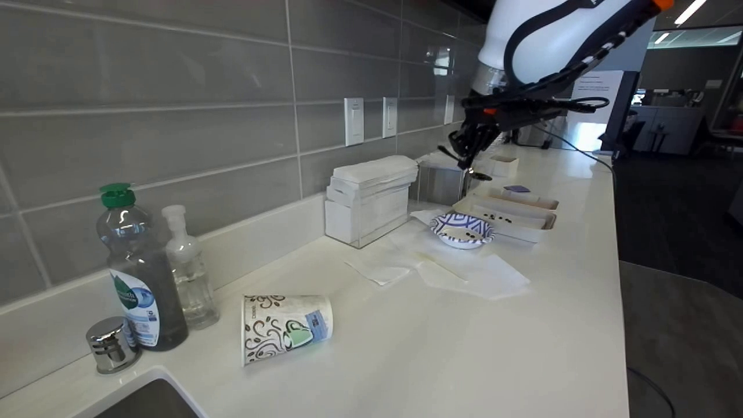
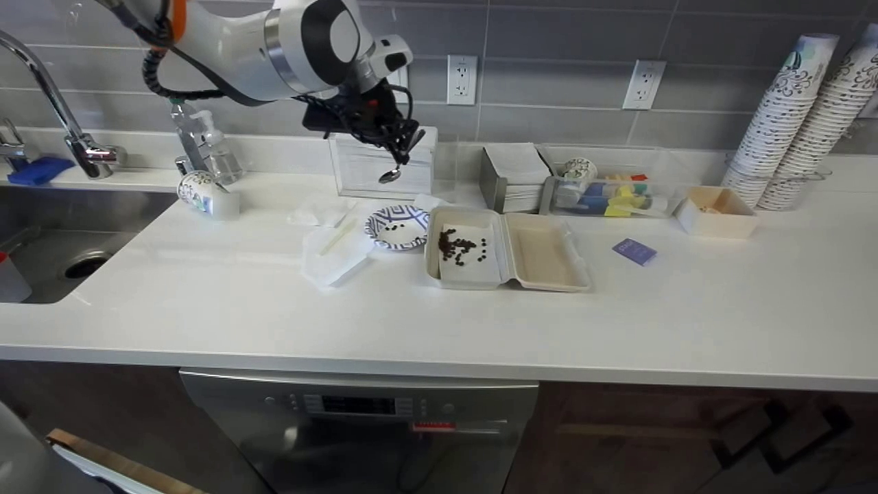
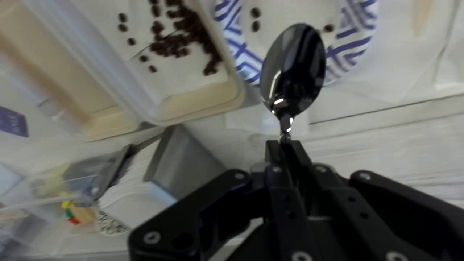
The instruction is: Place some of the pack's contents into the paper plate using the spoon
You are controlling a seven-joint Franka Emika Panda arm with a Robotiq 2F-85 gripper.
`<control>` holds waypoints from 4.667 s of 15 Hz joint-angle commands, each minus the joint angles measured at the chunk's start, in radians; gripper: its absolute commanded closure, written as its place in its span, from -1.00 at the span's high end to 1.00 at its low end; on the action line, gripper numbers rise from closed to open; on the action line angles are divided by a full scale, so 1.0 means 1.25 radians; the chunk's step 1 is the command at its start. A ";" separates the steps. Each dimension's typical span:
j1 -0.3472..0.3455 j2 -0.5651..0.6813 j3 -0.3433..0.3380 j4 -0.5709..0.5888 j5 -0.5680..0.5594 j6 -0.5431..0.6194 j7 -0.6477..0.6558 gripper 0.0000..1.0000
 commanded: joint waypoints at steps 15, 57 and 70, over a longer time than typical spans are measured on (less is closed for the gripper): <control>-0.089 0.088 -0.127 0.036 -0.388 0.185 0.382 -0.96; 0.033 0.420 -0.222 0.240 -0.930 0.070 1.408 -0.96; 0.054 0.412 -0.225 0.241 -1.054 0.070 1.460 -0.96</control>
